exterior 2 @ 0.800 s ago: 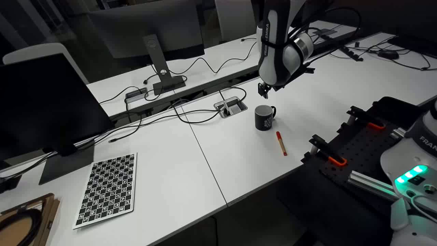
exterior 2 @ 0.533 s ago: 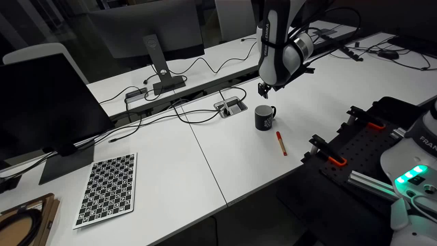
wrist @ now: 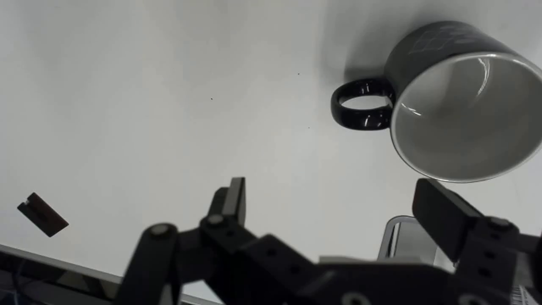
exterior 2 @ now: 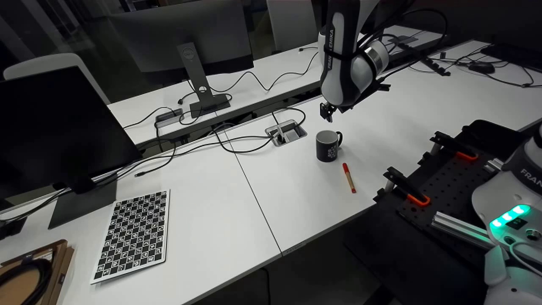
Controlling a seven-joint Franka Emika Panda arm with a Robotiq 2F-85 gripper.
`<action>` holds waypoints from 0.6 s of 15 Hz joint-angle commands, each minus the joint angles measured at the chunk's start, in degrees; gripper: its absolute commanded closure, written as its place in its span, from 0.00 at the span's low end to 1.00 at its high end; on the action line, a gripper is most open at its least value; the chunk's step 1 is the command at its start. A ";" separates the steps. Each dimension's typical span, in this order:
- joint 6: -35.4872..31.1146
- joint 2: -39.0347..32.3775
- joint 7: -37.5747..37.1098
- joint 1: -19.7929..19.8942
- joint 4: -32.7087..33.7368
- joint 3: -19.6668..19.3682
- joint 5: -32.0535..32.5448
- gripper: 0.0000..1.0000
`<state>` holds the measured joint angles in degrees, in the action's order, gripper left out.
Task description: Move the black mug to the left
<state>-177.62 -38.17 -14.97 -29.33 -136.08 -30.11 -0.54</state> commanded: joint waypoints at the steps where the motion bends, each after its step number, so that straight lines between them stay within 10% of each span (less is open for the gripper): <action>1: 0.01 -0.08 0.12 0.26 0.15 0.15 0.02 0.00; 9: -0.93 0.25 1.38 2.65 0.14 1.40 0.34 0.00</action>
<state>-177.68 -38.16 -14.92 -29.02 -136.08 -29.91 -0.54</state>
